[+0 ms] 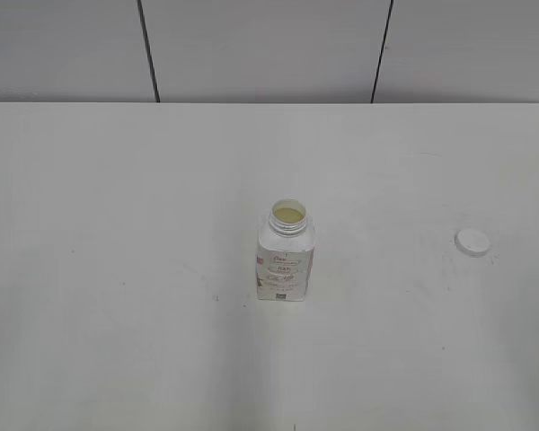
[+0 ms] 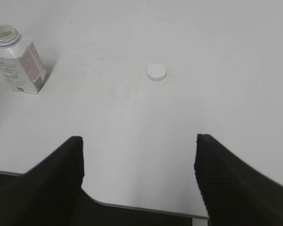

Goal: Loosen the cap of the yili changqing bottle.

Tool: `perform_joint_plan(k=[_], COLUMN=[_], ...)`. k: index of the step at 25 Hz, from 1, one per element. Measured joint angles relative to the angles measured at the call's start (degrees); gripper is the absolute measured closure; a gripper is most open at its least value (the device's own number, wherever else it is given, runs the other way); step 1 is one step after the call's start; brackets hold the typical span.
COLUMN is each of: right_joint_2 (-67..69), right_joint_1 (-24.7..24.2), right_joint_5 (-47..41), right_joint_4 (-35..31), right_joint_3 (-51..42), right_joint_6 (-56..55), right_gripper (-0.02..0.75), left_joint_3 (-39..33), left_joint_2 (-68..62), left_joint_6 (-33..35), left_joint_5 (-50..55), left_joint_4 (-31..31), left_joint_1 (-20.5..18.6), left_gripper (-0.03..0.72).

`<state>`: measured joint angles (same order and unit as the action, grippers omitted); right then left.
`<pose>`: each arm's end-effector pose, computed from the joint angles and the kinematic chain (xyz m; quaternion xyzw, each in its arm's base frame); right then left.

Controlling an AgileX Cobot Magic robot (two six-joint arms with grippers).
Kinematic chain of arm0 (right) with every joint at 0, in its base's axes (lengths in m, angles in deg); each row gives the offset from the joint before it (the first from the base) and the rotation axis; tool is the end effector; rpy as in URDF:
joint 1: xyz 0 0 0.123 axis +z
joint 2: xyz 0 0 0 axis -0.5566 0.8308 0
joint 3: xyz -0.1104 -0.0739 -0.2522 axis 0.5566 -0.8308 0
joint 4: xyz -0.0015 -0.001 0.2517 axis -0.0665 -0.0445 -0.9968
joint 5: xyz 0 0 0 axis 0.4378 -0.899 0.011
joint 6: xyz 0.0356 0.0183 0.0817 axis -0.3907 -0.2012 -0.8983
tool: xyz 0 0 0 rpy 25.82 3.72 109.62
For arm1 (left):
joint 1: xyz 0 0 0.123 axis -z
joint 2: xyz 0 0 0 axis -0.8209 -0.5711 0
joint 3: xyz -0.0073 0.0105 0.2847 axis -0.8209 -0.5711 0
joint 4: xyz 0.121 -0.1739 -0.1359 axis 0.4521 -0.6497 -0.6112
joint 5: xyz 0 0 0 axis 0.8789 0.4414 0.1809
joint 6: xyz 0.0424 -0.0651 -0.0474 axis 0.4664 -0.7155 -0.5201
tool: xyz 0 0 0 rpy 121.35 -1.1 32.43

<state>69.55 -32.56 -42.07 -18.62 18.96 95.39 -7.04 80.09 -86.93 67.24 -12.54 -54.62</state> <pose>-0.0108 0.0150 0.2779 -0.1090 0.8499 0.0435 0.5137 -0.0087 0.0010 0.2834 -0.0543 0.8434 -0.0335 0.5335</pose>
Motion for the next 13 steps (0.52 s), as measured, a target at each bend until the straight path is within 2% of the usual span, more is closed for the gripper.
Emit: perform_joint_plan(k=[13], right_joint_2=[0.0], right_joint_1=[0.0], right_joint_5=[0.2], right_joint_4=[0.2], right_joint_3=[0.0], right_joint_6=[0.0], right_gripper=[0.161], left_joint_3=[0.0], left_joint_2=[0.0], left_joint_6=[0.0], left_joint_5=[0.0], left_joint_4=[0.1], left_joint_1=[0.0], left_gripper=[0.179])
